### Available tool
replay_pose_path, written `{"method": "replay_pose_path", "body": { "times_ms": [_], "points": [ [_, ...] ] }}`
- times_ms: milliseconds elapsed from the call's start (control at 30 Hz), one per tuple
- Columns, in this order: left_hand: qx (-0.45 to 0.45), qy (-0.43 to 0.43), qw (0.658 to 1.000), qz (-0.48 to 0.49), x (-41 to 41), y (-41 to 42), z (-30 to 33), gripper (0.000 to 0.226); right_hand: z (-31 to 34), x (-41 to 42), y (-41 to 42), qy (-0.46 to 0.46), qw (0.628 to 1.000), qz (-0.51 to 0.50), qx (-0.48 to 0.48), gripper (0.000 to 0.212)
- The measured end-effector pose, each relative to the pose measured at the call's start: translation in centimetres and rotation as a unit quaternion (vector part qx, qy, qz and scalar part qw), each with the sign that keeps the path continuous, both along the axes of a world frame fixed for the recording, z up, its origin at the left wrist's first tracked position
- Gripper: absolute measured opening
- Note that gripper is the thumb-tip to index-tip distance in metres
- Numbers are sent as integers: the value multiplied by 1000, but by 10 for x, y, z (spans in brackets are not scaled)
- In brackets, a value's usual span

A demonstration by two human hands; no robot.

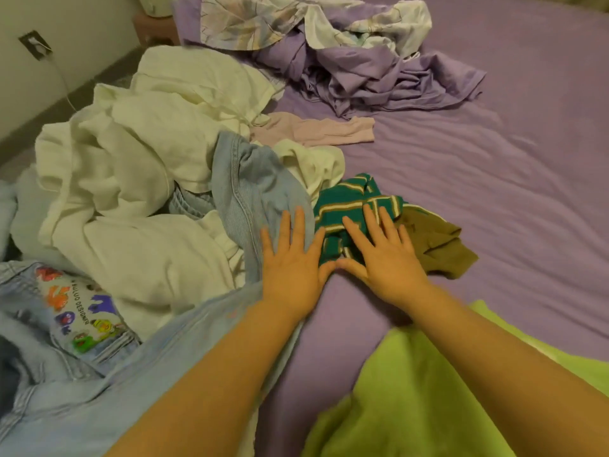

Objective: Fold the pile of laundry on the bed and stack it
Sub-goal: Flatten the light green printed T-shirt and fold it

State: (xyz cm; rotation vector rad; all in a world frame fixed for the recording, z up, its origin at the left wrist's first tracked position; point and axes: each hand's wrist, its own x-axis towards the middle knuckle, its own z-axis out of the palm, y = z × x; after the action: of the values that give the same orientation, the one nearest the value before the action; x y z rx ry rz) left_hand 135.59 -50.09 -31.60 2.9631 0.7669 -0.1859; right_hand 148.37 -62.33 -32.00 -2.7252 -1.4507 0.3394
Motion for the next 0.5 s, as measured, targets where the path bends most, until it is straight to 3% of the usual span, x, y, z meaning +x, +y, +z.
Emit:
{"method": "replay_pose_path", "body": {
  "times_ms": [167, 267, 500],
  "points": [
    [-108, 85, 983, -121, -54, -88, 13, 50, 9, -25, -92, 10, 990, 55, -131, 64],
    [-215, 107, 965, -104, -81, -125, 13, 44, 16, -33, -144, 25, 984, 27, -177, 63],
    [-268, 51, 962, -20, -123, -164, 17, 53, 26, -49, -197, 132, 985, -72, -80, 42]
  ]
}}
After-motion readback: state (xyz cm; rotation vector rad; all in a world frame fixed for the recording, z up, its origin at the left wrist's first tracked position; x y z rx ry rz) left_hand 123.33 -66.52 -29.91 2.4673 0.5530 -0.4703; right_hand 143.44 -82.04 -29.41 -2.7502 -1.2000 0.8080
